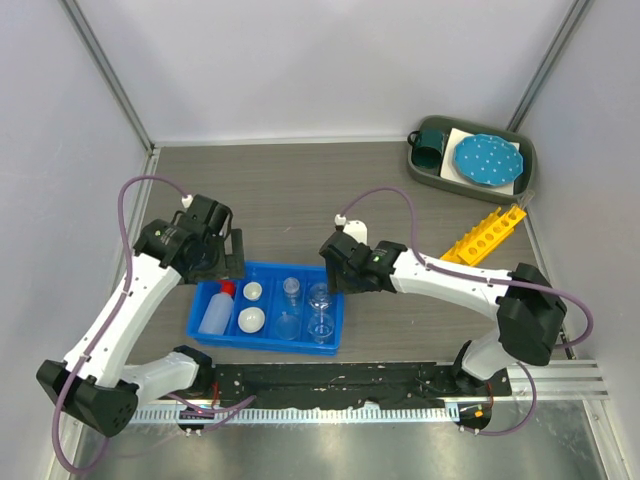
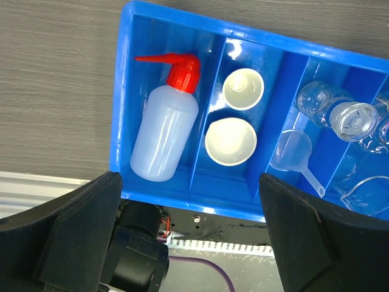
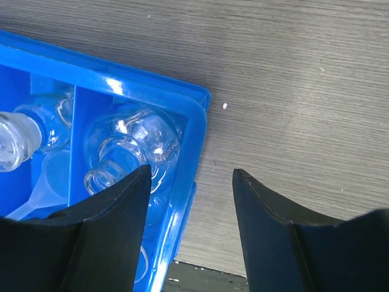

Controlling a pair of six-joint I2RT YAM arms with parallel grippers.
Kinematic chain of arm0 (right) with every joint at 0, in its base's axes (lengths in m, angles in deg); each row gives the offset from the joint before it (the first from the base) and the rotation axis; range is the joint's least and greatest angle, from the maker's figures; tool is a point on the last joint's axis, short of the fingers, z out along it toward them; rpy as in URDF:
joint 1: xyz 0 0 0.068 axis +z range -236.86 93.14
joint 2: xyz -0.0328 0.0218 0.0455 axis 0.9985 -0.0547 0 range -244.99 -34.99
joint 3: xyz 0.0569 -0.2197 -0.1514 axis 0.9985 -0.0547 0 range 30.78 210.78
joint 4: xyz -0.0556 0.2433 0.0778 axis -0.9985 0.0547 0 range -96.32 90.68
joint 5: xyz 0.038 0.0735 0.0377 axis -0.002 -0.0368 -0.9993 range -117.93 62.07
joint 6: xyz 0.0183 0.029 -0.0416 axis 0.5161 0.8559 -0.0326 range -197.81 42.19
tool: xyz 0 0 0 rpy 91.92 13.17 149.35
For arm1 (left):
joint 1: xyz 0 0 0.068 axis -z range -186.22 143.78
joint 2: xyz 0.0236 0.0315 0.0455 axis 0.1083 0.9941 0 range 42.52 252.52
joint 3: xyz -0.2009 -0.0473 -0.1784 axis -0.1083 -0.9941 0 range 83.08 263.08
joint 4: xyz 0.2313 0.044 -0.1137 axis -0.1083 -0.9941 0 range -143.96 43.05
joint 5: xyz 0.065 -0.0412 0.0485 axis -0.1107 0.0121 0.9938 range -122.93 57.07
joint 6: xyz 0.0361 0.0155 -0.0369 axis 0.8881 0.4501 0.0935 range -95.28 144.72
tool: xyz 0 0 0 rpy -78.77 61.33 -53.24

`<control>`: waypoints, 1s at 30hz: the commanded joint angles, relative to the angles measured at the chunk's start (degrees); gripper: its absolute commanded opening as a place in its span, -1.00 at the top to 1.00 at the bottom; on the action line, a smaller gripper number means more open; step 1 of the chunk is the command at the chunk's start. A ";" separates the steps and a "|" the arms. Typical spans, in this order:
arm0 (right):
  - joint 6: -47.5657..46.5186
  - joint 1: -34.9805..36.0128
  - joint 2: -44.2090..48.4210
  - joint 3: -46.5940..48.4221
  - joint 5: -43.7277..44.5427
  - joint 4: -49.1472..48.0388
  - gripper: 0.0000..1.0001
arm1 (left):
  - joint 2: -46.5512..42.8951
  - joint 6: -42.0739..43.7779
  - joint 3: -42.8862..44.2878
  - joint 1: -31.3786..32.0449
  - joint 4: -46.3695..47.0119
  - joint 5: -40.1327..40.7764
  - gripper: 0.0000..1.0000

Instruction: Organize the chemistry lab equipment

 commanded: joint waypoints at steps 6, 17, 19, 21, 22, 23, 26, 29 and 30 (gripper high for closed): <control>3.08 0.24 -4.53 0.82 1.20 -3.68 0.07 | -2.27 2.79 1.39 0.12 -0.82 -0.30 -1.00; 2.73 0.16 -7.52 3.46 4.71 -2.80 0.67 | -2.71 3.14 -0.01 0.12 0.14 -0.82 -1.00; 2.90 0.07 -7.96 3.98 5.42 -2.72 0.81 | -2.62 3.23 -0.19 0.20 0.23 -0.82 -0.99; 2.99 -0.02 -8.40 4.42 6.47 -2.63 0.98 | -2.44 3.49 -0.01 0.12 0.06 -0.82 -0.99; 3.16 -0.02 -8.57 4.86 6.82 -2.54 0.99 | -2.44 3.58 0.25 0.12 -0.03 -0.82 -1.00; 3.17 -0.11 -9.10 5.04 7.17 -2.54 0.99 | -2.36 3.67 0.42 0.12 -0.12 -0.73 -1.00; 2.90 -0.98 -10.15 6.18 8.66 -2.54 0.99 | -2.44 3.84 0.86 0.12 -0.38 -0.65 -1.00; 2.11 -3.09 -11.38 7.41 8.85 -2.54 0.99 | -2.53 3.76 0.95 0.12 -0.56 -0.82 -1.00; 1.68 -3.79 -11.91 7.76 8.93 -2.63 0.99 | -2.71 3.76 0.95 0.12 -0.56 -1.00 -1.00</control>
